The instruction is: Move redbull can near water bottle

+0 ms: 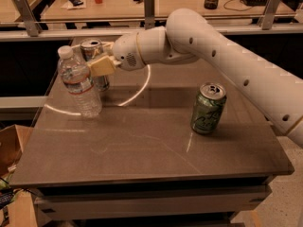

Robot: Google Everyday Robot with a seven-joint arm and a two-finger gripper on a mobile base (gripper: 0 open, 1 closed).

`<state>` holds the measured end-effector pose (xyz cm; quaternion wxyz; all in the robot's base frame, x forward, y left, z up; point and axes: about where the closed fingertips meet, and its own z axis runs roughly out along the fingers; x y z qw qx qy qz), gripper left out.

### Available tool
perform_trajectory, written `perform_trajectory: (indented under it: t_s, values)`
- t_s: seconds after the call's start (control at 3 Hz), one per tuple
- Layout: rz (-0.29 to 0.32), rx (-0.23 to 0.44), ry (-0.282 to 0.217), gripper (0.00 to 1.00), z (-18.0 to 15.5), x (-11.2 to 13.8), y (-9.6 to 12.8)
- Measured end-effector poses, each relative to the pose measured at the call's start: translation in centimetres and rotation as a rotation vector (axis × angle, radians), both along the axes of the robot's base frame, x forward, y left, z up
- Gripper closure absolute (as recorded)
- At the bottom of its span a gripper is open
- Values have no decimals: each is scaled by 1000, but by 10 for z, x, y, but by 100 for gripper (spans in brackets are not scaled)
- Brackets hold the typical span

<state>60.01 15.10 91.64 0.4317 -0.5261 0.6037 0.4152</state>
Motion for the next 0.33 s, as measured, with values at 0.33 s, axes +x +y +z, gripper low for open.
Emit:
perform_trajectory:
  t_s: [0.33]
  values:
    - [-9, -7, 10, 62, -10, -2, 4]
